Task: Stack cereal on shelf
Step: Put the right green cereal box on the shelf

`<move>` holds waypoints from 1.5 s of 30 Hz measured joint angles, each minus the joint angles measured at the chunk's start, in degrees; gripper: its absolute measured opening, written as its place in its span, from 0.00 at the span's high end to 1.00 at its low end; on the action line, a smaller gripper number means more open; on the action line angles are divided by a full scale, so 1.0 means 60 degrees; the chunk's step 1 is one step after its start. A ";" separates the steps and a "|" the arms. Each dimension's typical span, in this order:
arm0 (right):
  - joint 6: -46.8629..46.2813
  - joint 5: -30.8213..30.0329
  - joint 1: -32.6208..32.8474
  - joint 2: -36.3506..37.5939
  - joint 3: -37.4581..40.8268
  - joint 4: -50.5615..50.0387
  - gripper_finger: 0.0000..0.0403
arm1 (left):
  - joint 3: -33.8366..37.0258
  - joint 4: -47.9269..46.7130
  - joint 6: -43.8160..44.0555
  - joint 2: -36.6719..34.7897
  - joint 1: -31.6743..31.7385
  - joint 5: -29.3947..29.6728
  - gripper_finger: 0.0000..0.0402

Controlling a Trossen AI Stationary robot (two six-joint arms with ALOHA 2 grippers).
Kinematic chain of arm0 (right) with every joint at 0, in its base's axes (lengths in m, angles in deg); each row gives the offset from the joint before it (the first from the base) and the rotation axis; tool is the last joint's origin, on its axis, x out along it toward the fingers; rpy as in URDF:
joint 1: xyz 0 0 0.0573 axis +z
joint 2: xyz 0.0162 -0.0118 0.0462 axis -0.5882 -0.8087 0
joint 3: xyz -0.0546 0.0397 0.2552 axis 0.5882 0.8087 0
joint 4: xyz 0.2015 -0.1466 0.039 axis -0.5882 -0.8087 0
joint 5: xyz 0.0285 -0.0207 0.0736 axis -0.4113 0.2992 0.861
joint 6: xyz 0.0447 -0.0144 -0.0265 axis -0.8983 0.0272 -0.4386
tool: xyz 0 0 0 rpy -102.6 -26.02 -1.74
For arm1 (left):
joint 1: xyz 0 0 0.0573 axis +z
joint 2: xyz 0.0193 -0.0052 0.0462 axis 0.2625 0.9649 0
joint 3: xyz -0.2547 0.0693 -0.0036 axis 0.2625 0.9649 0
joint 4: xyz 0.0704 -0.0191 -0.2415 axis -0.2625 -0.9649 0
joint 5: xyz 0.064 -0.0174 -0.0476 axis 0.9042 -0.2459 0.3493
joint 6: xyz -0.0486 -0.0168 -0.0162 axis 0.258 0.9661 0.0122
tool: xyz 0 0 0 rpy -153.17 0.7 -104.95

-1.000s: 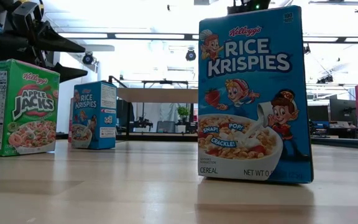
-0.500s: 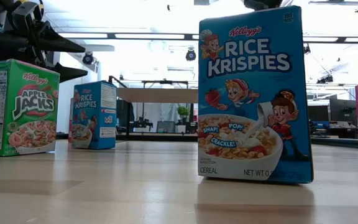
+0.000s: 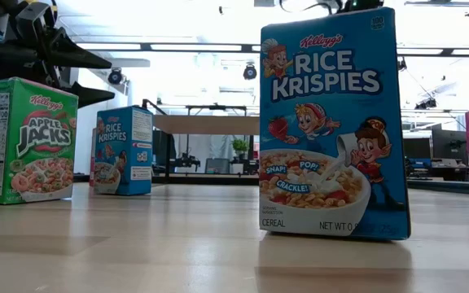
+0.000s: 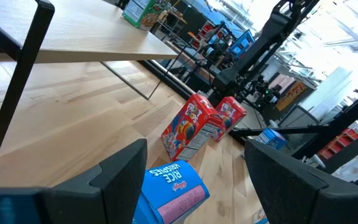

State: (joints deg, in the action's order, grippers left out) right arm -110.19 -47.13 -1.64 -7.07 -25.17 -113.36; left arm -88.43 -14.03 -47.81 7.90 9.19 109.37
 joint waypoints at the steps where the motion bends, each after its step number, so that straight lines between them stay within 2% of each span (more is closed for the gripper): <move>1: -0.0227 -0.0094 0.0000 -0.0002 0.0089 0.0085 0.40 | 0.0000 -0.0002 0.0000 0.0000 0.0000 -0.0003 0.35; 4: -0.0896 -0.0388 0.0000 -0.0002 0.0344 0.0401 0.40 | 0.0000 0.0000 0.0000 0.0000 0.0001 0.0000 0.35; 15: -0.2217 -0.0312 0.0000 -0.0010 0.1617 0.1767 0.40 | 0.0000 -0.0004 0.0000 0.0000 0.0001 0.0001 0.35; 26: -0.2245 -0.0540 -0.0026 -0.0042 0.1701 0.2607 0.40 | 0.0000 0.0000 0.0000 0.0000 -0.0002 0.0000 0.35; 45: -0.2404 -0.0204 -0.0033 -0.0046 0.1701 0.3208 0.40 | 0.0000 -0.0003 0.0000 0.0000 0.0001 -0.0003 0.35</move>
State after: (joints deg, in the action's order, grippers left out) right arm -124.62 -48.35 -1.84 -7.35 -14.97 -94.11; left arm -88.43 -14.05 -47.81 7.90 9.19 109.35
